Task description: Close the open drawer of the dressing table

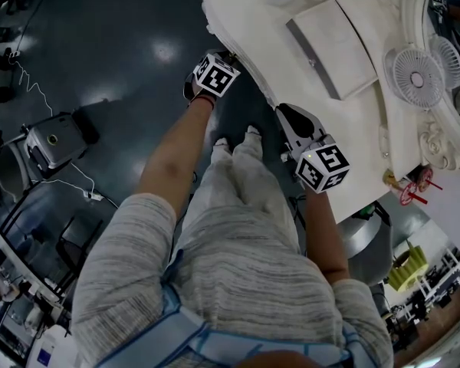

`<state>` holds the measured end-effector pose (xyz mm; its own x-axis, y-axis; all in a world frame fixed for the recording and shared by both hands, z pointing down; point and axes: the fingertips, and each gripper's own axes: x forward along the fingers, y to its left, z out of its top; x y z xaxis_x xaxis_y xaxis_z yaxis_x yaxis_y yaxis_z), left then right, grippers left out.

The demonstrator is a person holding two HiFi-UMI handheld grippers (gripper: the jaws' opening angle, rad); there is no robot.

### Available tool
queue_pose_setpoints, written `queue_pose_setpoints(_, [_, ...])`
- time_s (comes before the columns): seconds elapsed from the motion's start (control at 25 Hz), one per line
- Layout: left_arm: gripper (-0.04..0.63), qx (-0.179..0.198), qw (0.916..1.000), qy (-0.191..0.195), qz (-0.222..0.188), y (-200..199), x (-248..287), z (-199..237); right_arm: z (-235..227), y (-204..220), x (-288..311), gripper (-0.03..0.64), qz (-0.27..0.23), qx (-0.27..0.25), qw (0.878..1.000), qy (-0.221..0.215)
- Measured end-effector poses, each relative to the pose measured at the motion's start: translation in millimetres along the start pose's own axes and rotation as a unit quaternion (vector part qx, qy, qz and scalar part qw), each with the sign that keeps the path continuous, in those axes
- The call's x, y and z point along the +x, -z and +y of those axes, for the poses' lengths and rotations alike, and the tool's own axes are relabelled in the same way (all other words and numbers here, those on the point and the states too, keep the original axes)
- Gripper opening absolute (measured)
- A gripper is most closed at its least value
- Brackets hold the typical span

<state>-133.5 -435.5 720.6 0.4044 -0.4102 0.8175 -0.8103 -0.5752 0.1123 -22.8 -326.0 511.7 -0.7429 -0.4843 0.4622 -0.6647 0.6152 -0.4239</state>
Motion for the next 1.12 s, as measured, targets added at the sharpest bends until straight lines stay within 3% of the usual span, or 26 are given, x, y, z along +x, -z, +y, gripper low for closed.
queue_pose_setpoints(0.64, [0.118, -0.01, 0.9999, 0.006, 0.002, -14.2, 10.3, -2.5, -5.2, -0.2, -3.8, 0.012, -0.001, 0.002, 1.0, 0.005])
queue_pose_setpoints(1.12, [0.118, 0.012, 0.9998, 0.001, -0.017, -12.5, -13.8, -2.6, 6.2, -2.0, -1.6, 0.012, -0.002, -0.01, 1.0, -0.009])
